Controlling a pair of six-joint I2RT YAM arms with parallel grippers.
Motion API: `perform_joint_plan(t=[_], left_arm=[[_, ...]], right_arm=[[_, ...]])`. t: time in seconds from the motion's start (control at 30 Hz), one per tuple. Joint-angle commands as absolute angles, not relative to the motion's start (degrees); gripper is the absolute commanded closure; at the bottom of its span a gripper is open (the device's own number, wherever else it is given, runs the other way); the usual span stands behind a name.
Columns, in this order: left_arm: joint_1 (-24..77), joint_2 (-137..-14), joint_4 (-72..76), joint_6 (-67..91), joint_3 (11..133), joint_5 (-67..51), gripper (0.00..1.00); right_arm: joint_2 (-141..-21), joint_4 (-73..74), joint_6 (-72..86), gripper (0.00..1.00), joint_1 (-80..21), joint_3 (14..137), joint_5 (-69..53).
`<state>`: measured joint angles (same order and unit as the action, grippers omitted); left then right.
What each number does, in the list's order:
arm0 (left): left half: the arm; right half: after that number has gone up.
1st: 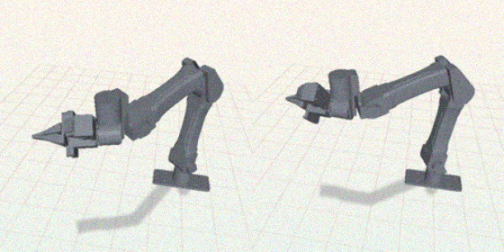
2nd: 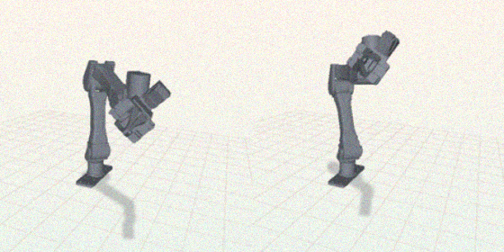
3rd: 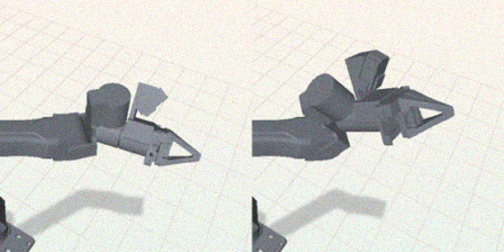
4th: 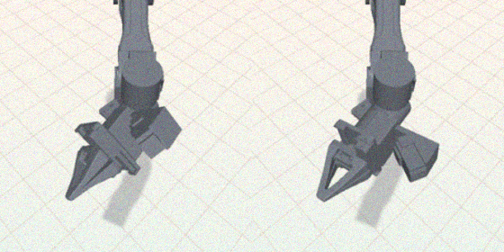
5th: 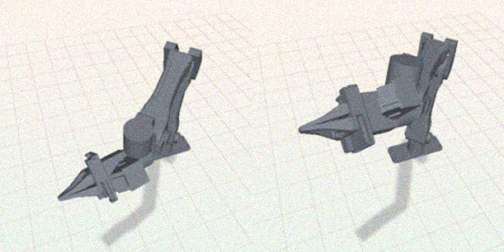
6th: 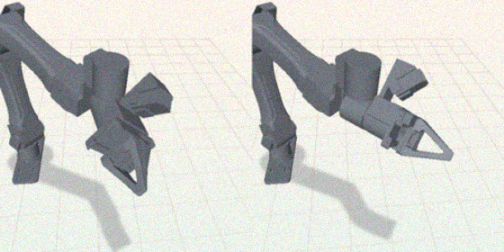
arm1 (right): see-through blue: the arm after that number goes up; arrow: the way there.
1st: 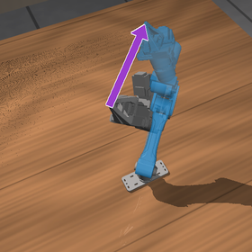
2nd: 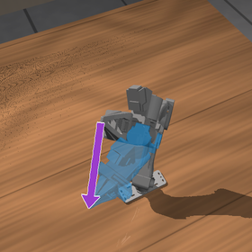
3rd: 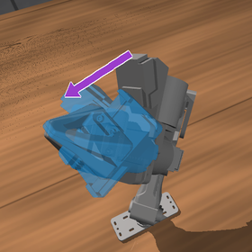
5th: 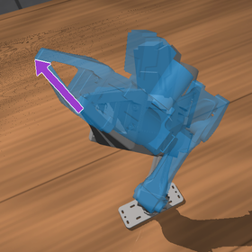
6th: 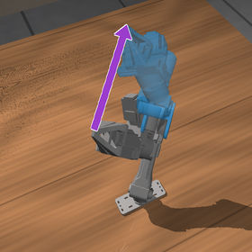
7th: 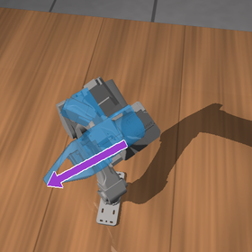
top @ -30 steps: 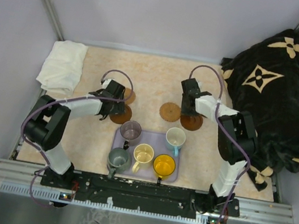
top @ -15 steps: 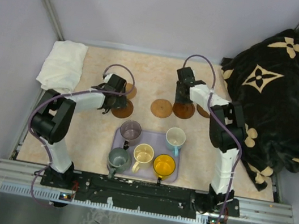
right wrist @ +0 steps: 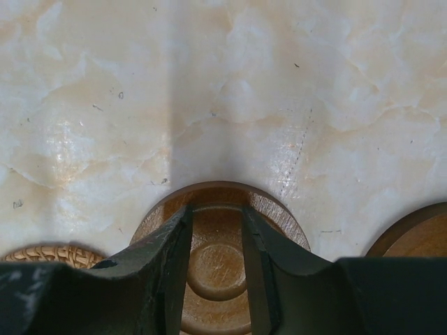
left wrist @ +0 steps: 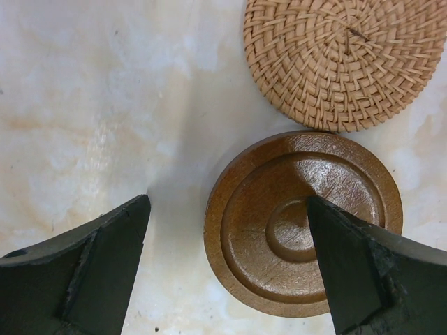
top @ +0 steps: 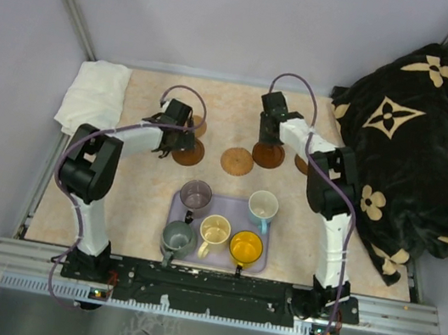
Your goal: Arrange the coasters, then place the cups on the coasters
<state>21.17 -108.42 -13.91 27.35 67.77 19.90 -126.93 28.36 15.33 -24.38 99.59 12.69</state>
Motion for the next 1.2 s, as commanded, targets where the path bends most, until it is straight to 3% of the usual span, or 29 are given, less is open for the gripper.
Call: perform_joint_plan(t=[0.0, 0.4, 0.87, 1.17], left_arm=[[20.3, -111.5, -12.4, 25.7, 70.9, 15.2, 0.01], [20.3, -116.4, -10.4, 24.5, 77.9, 8.4, 0.01], [19.3, -109.3, -4.8, 21.4, 77.8, 13.4, 0.01], [16.3, -116.8, -7.5, 19.4, 84.9, 16.7, 0.01]], right_arm=[[-127.4, 29.0, 12.5, 0.64, -24.9, 102.0, 15.1], [-116.9, 25.5, 12.4, 0.64, -25.3, 96.4, 10.6], [-109.8, 25.3, 8.3, 0.63, -36.8, 92.0, 14.4], [-109.9, 24.1, 11.8, 0.64, -40.5, 88.1, 13.8]])
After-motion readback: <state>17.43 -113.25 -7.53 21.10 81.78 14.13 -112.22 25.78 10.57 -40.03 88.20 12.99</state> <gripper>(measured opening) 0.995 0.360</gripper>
